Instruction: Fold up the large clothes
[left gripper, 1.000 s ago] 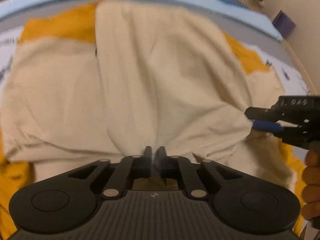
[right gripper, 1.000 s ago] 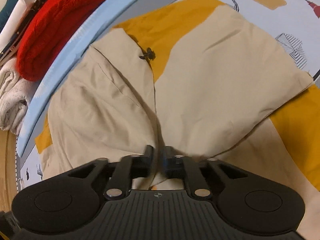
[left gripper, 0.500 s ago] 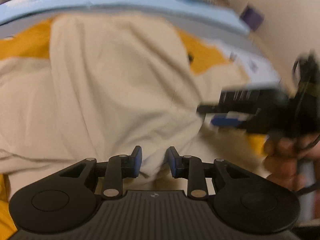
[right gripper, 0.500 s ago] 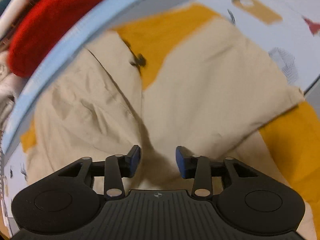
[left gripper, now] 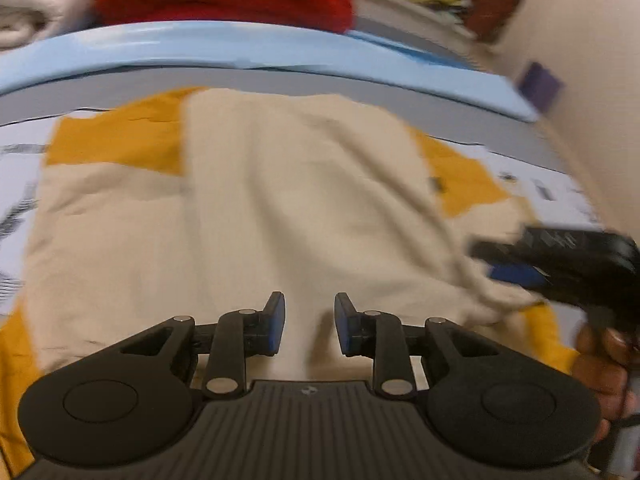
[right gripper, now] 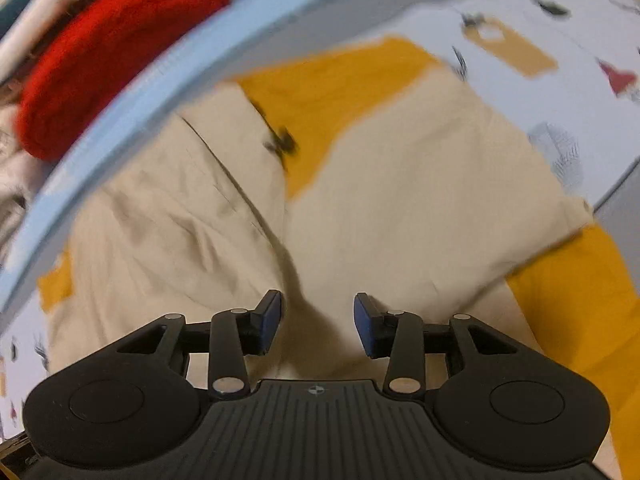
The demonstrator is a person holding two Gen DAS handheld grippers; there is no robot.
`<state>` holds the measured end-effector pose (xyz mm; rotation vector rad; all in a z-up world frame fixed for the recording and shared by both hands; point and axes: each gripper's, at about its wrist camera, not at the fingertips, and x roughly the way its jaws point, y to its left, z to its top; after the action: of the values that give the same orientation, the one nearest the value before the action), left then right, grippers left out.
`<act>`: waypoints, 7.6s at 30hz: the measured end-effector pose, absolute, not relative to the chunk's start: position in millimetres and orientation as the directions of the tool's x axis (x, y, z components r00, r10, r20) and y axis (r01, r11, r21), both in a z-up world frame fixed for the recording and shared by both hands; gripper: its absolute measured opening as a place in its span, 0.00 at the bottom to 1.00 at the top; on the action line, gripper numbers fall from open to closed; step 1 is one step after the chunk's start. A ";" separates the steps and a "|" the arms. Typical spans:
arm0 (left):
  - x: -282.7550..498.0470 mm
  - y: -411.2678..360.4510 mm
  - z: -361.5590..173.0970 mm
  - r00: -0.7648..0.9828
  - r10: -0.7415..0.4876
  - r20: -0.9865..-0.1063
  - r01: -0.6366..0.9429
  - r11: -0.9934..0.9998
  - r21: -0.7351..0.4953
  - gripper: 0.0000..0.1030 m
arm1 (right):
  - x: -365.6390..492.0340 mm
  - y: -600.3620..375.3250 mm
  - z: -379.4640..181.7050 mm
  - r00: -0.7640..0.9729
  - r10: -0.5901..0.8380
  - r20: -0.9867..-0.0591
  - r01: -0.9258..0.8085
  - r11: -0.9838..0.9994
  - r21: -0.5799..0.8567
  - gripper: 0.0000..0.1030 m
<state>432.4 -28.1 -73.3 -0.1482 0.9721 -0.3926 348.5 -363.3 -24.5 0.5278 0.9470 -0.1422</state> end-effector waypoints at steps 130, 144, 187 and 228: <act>51.3 158.9 -89.5 0.430 0.054 -0.901 -0.135 0.991 -0.005 0.24 | -11.8 -459.5 -52.2 0.442 -0.180 -0.879 0.348 0.937 -0.017 0.16; 29.4 156.9 -25.9 0.604 -0.067 -0.794 -0.064 0.989 -0.133 0.01 | -30.2 -458.1 1.7 0.599 -0.090 -0.796 0.323 0.936 0.138 0.01; 201.9 269.5 -13.9 0.590 -0.261 -0.764 -0.282 0.820 -0.498 0.42 | 109.2 -524.2 55.3 0.730 -0.100 -0.676 0.324 0.921 0.214 0.26; 238.7 191.1 11.4 0.804 -0.057 -0.592 -0.099 0.969 -0.228 0.01 | 128.8 -471.6 43.1 0.824 -0.083 -0.561 0.145 0.987 0.068 0.04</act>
<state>238.7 191.1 11.4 -0.2546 0.6386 0.0229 128.8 -471.6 43.1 0.1097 0.5910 -0.1215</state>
